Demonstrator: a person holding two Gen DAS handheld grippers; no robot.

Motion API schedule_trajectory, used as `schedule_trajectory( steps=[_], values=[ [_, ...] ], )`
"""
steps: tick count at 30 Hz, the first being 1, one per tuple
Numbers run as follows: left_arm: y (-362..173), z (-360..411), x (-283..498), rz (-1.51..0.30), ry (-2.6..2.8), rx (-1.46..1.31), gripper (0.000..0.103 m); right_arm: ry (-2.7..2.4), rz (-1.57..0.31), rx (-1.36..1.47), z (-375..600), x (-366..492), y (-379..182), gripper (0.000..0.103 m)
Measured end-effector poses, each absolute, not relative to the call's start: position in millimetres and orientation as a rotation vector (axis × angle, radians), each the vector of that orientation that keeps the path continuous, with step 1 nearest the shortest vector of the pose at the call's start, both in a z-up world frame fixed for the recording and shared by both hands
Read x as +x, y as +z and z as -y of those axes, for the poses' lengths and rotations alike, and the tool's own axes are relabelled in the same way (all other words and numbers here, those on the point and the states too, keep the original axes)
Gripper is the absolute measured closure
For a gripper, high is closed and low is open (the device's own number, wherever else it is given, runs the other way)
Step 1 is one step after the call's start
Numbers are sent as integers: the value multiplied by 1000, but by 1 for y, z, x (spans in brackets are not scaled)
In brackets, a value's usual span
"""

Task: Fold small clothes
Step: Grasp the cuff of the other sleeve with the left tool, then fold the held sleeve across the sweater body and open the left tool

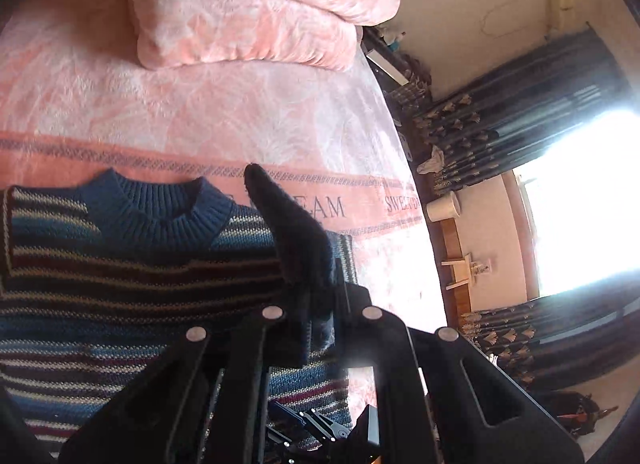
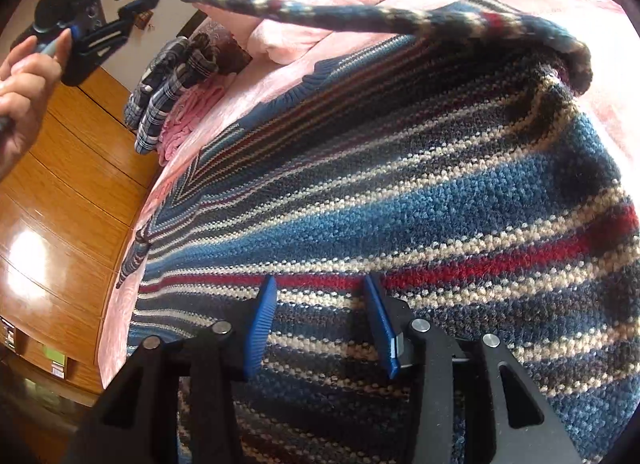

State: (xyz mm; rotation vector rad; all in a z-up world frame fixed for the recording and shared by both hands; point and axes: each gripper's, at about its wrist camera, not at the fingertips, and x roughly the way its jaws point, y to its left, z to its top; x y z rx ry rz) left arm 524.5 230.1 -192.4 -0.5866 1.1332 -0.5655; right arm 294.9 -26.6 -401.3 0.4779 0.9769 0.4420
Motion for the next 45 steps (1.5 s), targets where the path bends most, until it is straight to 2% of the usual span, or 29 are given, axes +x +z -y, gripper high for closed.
schedule_trajectory(
  steps=[3, 8, 23, 26, 31, 34, 37, 40, 42, 43, 45],
  values=[
    [-171, -243, 515, -1105, -568, -551, 96, 442, -977, 478, 25, 294, -402, 57],
    [-188, -297, 511, -1100, -506, -579, 96, 441, -976, 475, 24, 294, -402, 57],
    [-359, -404, 505, -1287, -202, -723, 96, 438, -976, 465, 18, 298, -408, 57],
    [-361, -414, 497, -1303, -113, -676, 91, 439, -975, 465, 18, 298, -407, 57],
    [-319, -407, 480, -1171, -122, -641, 76, 437, -975, 462, 18, 299, -407, 57],
    [-322, -385, 484, -1177, -224, -673, 62, 438, -974, 462, 17, 298, -407, 57],
    [-354, -373, 490, -1266, -176, -635, 62, 438, -973, 462, 19, 298, -406, 57],
    [-373, -383, 484, -1286, -164, -672, 68, 443, -966, 459, 20, 296, -407, 55],
    [-367, -394, 475, -1265, -164, -704, 66, 452, -962, 450, 18, 295, -406, 49],
    [-361, -402, 469, -1245, -152, -699, 55, 459, -959, 443, 17, 295, -406, 47],
    [-345, -426, 452, -1176, -132, -714, 42, 480, -949, 422, 13, 294, -404, 34]
  ],
)
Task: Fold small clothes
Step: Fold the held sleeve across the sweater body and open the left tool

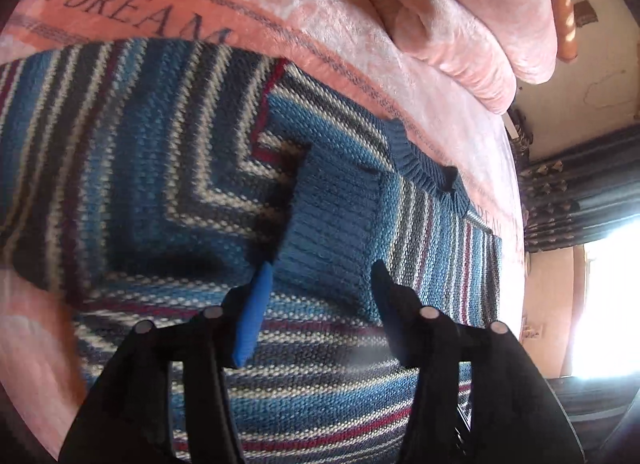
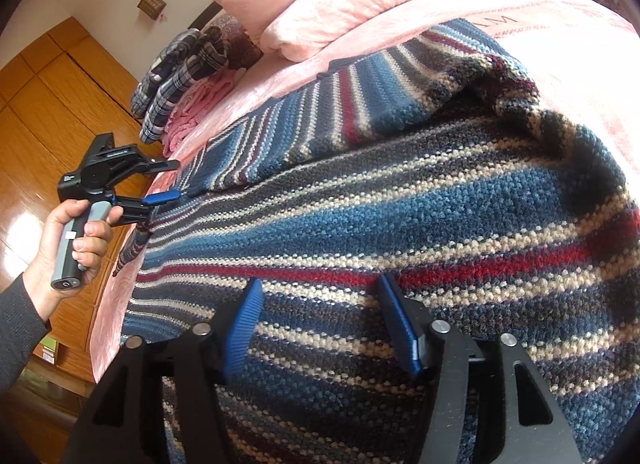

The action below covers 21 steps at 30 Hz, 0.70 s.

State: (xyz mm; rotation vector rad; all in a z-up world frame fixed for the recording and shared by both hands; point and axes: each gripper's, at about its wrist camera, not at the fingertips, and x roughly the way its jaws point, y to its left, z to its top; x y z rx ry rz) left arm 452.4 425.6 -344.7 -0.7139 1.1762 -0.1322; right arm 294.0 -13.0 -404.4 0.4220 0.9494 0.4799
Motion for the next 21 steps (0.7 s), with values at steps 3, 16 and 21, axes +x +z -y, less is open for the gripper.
schedule_trajectory(
  steps=[3, 16, 21],
  values=[
    [-327, -489, 420, -1072, -53, -795, 30, 480, -946, 391, 9, 292, -403, 31],
    [-334, -762, 273, -820, 535, -1083, 17, 468, -946, 360, 4, 290, -402, 31],
    [-355, -799, 263, -809, 593, -1114, 17, 460, -947, 342, 2, 289, -403, 31]
  ],
)
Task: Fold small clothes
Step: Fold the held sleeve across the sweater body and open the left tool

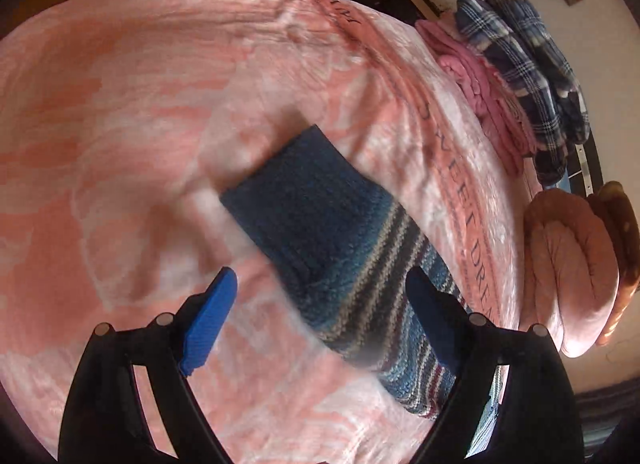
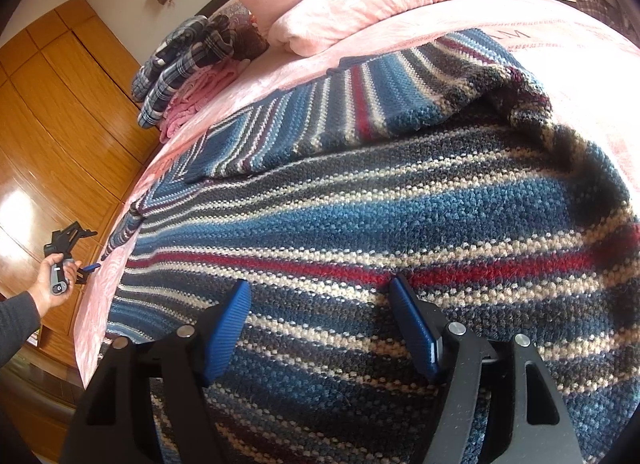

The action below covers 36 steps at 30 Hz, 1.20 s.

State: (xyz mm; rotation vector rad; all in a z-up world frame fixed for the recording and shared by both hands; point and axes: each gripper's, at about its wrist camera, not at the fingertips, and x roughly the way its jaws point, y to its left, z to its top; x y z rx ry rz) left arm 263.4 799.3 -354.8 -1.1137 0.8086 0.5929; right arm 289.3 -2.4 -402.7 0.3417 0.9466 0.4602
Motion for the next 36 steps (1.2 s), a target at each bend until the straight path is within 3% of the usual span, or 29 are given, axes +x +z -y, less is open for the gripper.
schedule_trajectory(
  steps=[9, 11, 13, 14, 19, 28, 36],
  values=[
    [-376, -814, 270, -770, 595, -1142, 20, 449, -948, 310, 0, 289, -403, 30],
    [-376, -815, 275, -779, 594, -1142, 42, 447, -949, 305, 0, 289, -403, 30],
    [-377, -816, 279, -805, 594, -1147, 93, 444, -949, 297, -1, 289, -403, 30],
    [-374, -816, 279, -805, 594, -1142, 97, 442, -950, 291, -2, 289, -403, 30],
    [-324, -797, 290, -714, 500, -1086, 97, 436, -964, 287, -3, 290, -401, 30],
    [-167, -700, 348, -563, 188, -818, 97, 396, -1028, 402, 6, 276, -383, 25],
    [-131, -577, 399, -575, -44, -719, 97, 407, -1020, 396, 11, 258, -361, 25]
  ],
)
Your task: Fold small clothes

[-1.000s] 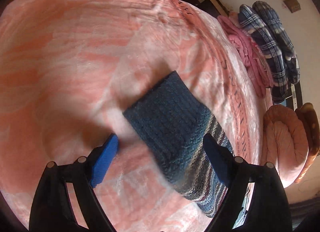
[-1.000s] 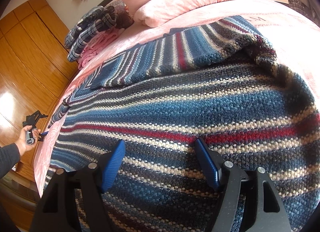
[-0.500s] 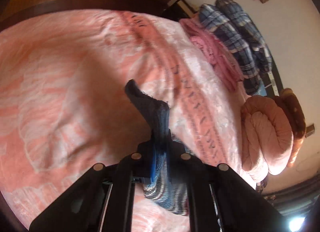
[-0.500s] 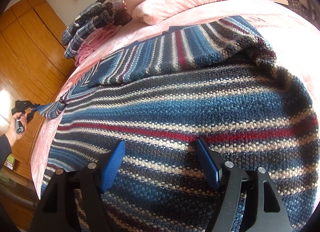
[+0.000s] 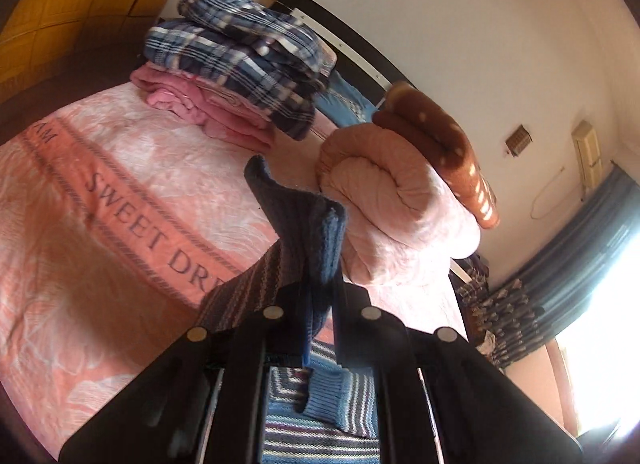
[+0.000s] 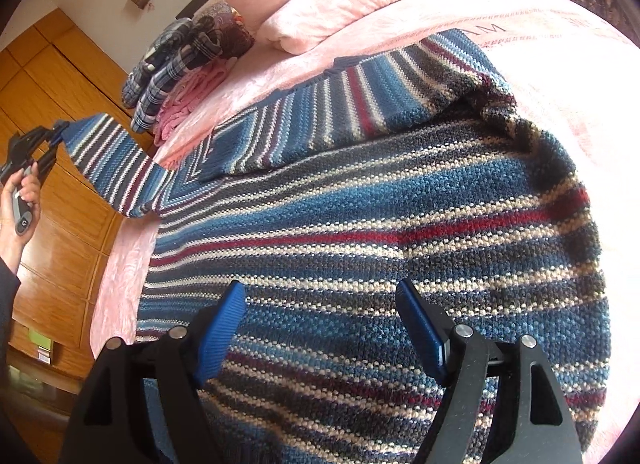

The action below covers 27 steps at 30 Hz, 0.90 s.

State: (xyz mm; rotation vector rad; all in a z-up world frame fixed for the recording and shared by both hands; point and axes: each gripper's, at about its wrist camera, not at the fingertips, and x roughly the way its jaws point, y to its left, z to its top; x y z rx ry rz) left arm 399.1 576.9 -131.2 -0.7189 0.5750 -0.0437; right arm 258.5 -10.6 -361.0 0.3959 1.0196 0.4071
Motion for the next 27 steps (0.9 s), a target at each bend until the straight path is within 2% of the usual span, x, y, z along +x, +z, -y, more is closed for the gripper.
schedule_trajectory(
  steps=[9, 21, 26, 27],
  values=[
    [-181, -439, 452, -697, -197, -643, 97, 378, -1007, 449, 27, 264, -353, 20],
    [-316, -317, 490, -920, -279, -625, 96, 358, -1030, 431, 32, 290, -353, 20],
    [-355, -302, 475, -992, -304, -627, 62, 413, -1024, 550, 29, 329, -338, 20],
    [-357, -306, 466, -985, -302, -641, 49, 441, -1031, 590, 27, 341, -336, 21]
  ],
)
